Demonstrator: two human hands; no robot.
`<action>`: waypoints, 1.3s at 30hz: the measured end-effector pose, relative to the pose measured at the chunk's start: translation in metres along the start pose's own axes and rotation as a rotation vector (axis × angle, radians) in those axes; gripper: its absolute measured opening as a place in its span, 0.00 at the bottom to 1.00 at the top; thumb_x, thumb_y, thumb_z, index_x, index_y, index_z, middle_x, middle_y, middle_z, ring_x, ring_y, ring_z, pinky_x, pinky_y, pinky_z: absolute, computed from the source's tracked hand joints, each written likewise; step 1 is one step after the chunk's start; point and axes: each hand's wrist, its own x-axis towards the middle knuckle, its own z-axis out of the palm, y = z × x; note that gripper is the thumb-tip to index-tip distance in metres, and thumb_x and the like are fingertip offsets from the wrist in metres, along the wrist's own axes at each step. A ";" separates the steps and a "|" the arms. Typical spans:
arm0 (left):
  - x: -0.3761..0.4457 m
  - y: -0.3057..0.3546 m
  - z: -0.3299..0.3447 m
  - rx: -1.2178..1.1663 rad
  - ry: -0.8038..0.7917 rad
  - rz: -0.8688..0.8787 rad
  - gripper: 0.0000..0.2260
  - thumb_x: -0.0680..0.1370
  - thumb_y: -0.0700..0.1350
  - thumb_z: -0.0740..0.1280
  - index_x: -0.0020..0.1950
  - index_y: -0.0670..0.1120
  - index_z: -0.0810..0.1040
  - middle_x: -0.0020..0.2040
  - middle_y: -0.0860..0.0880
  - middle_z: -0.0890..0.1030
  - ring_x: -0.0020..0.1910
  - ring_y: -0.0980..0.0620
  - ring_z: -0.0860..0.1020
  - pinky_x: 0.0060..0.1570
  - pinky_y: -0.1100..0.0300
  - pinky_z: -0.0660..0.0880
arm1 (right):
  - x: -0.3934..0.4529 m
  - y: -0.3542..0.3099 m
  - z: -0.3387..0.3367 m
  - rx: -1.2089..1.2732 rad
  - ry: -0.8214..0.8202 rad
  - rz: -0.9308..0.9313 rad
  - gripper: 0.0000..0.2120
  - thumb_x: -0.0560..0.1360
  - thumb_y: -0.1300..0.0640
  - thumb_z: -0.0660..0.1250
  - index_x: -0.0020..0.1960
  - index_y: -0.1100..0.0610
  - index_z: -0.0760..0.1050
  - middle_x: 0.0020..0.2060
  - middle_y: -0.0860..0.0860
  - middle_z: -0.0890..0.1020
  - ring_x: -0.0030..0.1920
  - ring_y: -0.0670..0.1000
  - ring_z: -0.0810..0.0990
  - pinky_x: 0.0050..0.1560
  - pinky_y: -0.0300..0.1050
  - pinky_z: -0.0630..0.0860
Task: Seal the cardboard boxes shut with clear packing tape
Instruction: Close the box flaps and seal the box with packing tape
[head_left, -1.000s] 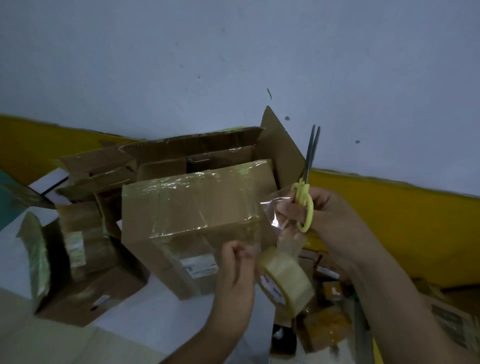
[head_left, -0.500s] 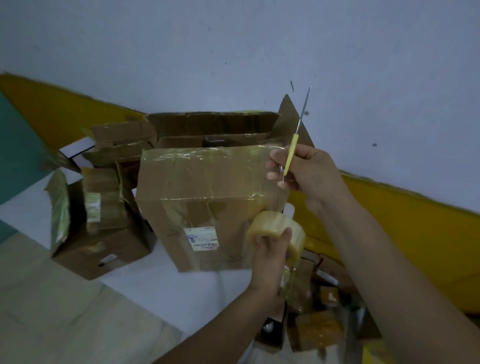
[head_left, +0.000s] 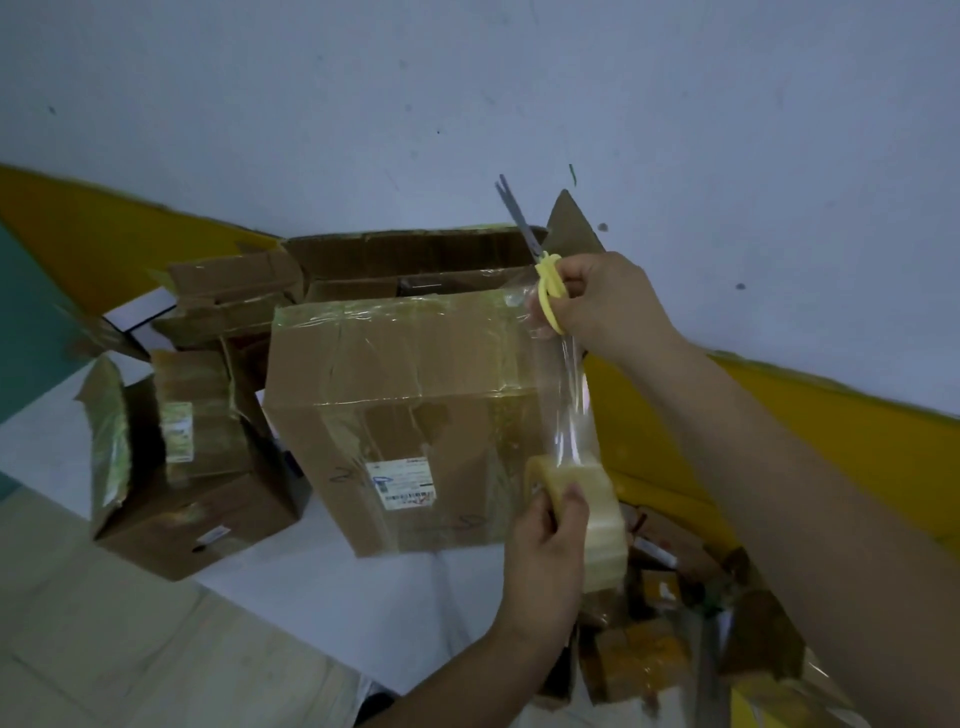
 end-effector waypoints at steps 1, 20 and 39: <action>-0.001 0.000 0.000 -0.013 0.009 0.005 0.15 0.74 0.64 0.66 0.46 0.53 0.83 0.48 0.34 0.82 0.49 0.34 0.82 0.52 0.39 0.79 | 0.002 0.001 0.000 -0.021 -0.009 -0.001 0.05 0.69 0.52 0.72 0.38 0.43 0.83 0.39 0.47 0.86 0.45 0.51 0.85 0.49 0.58 0.82; 0.031 -0.031 -0.024 0.032 0.023 -0.028 0.11 0.84 0.49 0.62 0.46 0.49 0.80 0.42 0.42 0.83 0.37 0.52 0.82 0.37 0.61 0.77 | 0.003 0.040 0.028 0.045 0.080 0.079 0.05 0.76 0.59 0.71 0.49 0.56 0.85 0.42 0.51 0.85 0.45 0.51 0.84 0.48 0.46 0.82; 0.047 -0.054 -0.034 0.178 0.098 -0.110 0.15 0.83 0.50 0.63 0.42 0.41 0.78 0.39 0.42 0.79 0.42 0.45 0.79 0.41 0.58 0.73 | 0.024 0.009 0.023 -0.975 -0.008 -0.133 0.05 0.80 0.57 0.63 0.46 0.57 0.71 0.39 0.53 0.74 0.45 0.55 0.77 0.38 0.45 0.65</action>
